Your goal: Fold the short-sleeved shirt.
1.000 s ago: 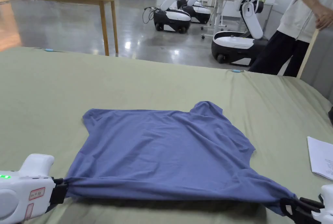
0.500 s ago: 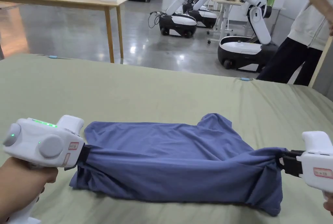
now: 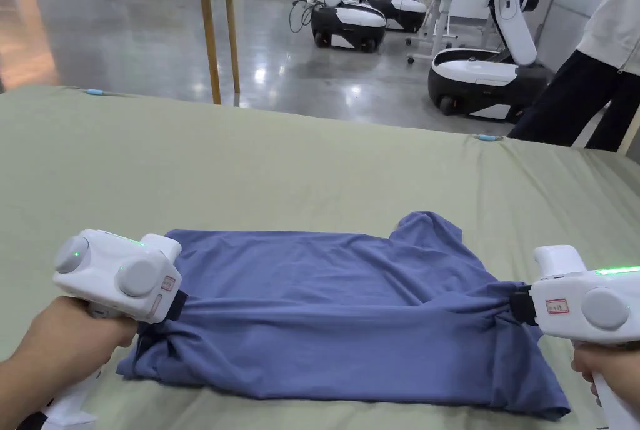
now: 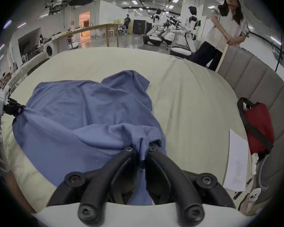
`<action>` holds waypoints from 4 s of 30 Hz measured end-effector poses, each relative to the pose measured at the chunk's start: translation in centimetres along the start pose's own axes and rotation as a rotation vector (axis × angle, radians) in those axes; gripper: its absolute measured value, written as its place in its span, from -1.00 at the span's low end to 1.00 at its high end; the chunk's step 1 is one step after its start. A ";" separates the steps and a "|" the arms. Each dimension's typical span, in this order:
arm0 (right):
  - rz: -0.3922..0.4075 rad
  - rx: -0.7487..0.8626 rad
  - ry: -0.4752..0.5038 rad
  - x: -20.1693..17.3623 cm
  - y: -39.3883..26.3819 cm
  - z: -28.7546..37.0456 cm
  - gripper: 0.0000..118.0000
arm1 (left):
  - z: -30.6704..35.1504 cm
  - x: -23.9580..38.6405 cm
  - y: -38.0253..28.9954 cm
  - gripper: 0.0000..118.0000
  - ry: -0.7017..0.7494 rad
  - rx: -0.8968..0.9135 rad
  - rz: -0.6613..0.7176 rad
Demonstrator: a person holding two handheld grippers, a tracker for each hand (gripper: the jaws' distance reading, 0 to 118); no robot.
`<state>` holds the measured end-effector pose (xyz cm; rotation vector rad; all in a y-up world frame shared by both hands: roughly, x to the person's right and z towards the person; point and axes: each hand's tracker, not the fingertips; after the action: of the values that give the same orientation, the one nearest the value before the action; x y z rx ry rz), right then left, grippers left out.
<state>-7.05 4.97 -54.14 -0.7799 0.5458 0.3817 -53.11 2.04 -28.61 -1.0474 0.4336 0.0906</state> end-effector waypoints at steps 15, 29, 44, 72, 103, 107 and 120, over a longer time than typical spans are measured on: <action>-0.241 0.401 0.026 -0.1 -8.2 13.2 0.46 | 10.7 -2.9 -8.7 0.93 0.024 0.481 0.388; -0.180 0.311 0.049 -2.3 -15.6 13.2 -0.99 | 9.2 2.2 -16.8 -0.99 -0.014 0.295 0.291; -0.171 0.293 0.028 -0.2 -15.6 14.1 -0.99 | 0.5 0.0 -8.9 0.69 -0.062 0.105 0.204; -0.150 0.002 0.091 0.1 -11.9 3.0 -0.82 | 1.4 -0.3 -9.7 -0.70 -0.114 0.134 0.150; -0.096 -0.048 0.182 1.2 -23.0 15.0 -0.87 | 9.8 -1.5 -20.5 -0.72 -0.247 0.003 0.177; -0.131 0.116 0.157 0.9 -21.7 16.6 0.45 | 11.5 -1.2 -20.2 0.83 -0.136 0.095 0.130; -0.095 0.380 0.042 -6.7 -8.1 14.5 0.15 | 14.1 3.6 -8.8 0.66 -0.060 0.490 0.252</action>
<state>-3.55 9.66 -37.19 -0.4461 0.5961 0.1659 -43.18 9.16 -16.86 -0.5049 0.5004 0.2274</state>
